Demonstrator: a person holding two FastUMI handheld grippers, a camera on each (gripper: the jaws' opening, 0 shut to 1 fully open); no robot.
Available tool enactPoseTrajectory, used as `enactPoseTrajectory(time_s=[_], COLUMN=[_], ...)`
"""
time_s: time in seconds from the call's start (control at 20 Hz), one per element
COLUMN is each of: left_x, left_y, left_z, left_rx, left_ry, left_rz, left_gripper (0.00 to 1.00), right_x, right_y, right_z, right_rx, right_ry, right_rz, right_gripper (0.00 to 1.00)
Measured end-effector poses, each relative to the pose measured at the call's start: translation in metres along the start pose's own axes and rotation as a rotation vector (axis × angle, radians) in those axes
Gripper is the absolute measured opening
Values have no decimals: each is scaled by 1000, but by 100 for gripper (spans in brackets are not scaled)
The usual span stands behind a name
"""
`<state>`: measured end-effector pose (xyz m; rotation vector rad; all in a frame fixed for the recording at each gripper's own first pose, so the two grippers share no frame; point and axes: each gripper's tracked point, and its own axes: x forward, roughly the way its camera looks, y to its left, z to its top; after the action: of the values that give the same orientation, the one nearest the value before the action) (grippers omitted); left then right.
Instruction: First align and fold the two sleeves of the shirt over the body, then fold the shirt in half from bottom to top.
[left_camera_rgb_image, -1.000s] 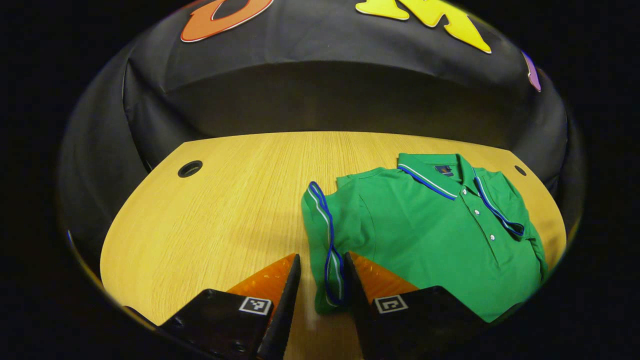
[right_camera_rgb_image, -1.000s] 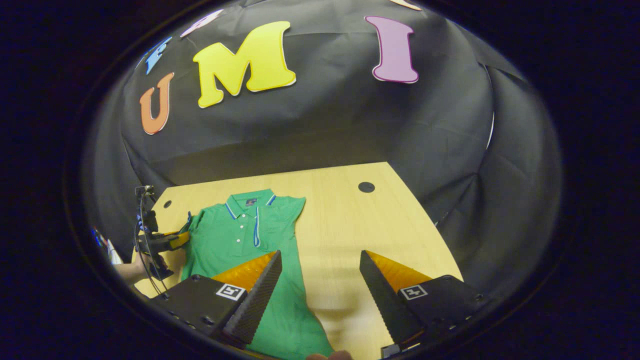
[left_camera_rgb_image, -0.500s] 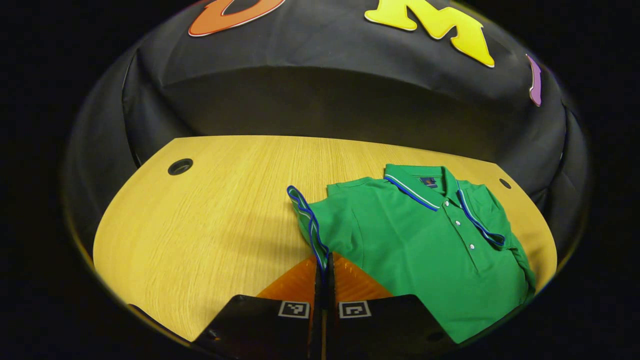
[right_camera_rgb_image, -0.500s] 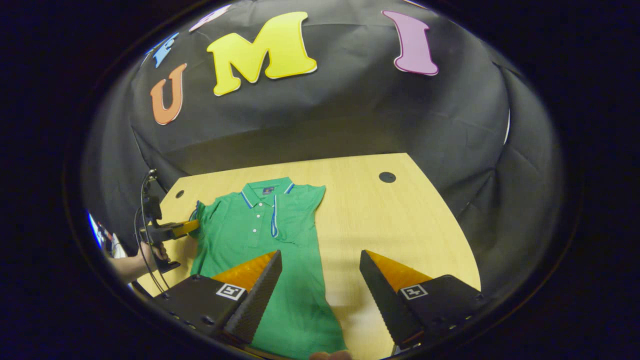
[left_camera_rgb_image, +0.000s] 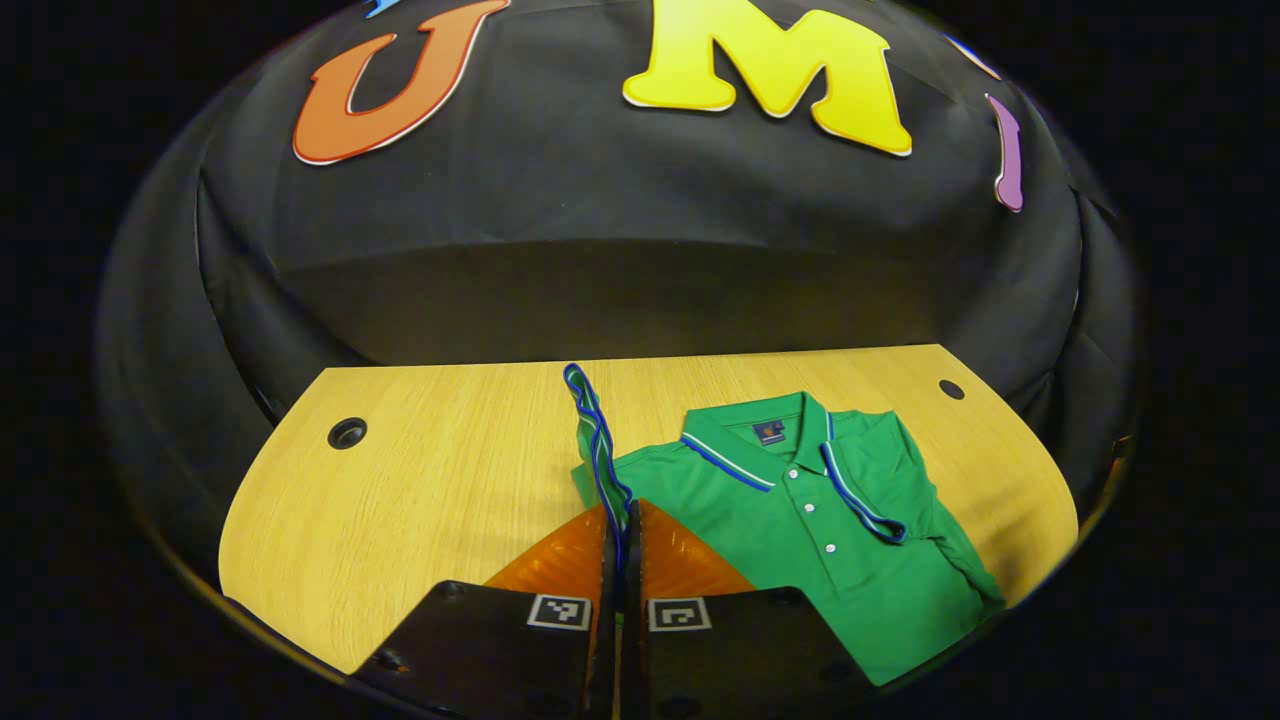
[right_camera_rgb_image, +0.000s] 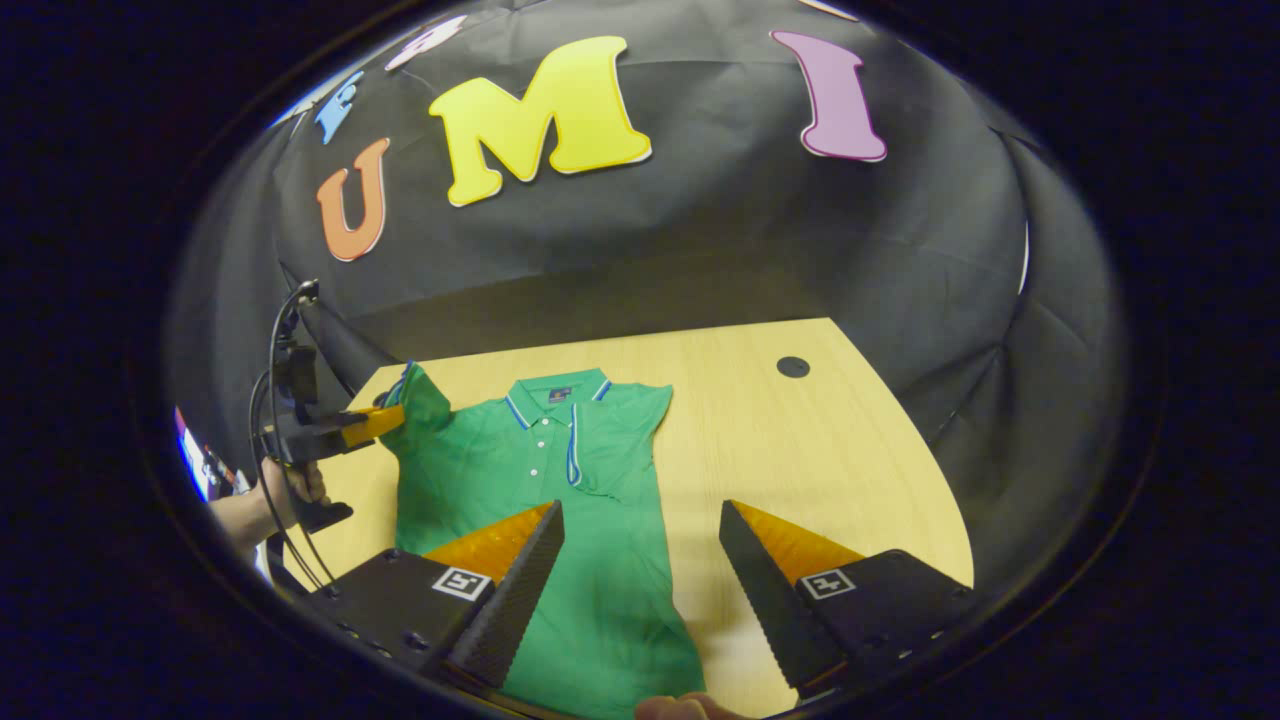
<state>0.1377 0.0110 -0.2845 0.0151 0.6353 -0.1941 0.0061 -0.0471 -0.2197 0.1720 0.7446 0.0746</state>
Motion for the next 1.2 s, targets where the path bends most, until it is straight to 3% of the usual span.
enactPoseTrajectory(time_s=[0.7,0.85,1.0,1.1,1.2], left_x=[41,39,25,12,-7], left_y=[-148,-160,-157,-154,-146], left_z=[-13,-14,-5,0,6], left_rx=[-14,-7,-7,-4,-12], left_ry=[63,61,23,2,-27], left_rz=[-109,-123,-105,-94,-80], left_gripper=[10,29,100,100,100], right_x=[-53,-56,-57,-58,-53], right_y=[-52,-59,-55,-48,-35], right_z=[-23,-20,-15,-10,-7], right_rx=[111,103,78,43,-1], right_ry=[-5,-20,-41,-56,-64], right_rz=[-86,-97,-87,-71,-47], right_gripper=[96,96,96,93,96])
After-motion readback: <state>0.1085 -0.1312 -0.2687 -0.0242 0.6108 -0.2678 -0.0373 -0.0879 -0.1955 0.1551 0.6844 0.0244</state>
